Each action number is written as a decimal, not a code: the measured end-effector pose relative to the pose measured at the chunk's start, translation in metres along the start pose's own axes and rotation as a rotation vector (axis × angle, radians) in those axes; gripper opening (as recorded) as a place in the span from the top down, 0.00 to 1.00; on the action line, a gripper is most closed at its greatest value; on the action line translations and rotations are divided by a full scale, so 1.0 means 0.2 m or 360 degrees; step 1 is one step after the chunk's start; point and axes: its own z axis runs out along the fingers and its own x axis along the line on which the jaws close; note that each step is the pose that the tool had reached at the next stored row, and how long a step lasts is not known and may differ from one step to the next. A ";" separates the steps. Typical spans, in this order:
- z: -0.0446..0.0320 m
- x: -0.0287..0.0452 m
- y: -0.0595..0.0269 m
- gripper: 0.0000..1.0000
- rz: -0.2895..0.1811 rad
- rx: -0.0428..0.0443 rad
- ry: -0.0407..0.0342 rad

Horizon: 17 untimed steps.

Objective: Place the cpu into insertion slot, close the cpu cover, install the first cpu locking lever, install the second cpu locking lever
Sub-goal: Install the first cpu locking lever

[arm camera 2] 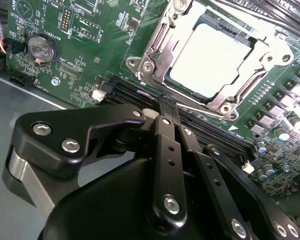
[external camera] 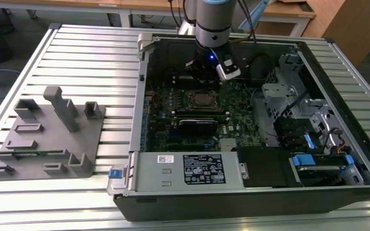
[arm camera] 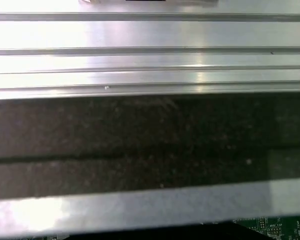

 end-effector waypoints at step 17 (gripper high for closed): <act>-0.003 0.023 0.000 0.89 -0.0003 -0.0030 -0.0052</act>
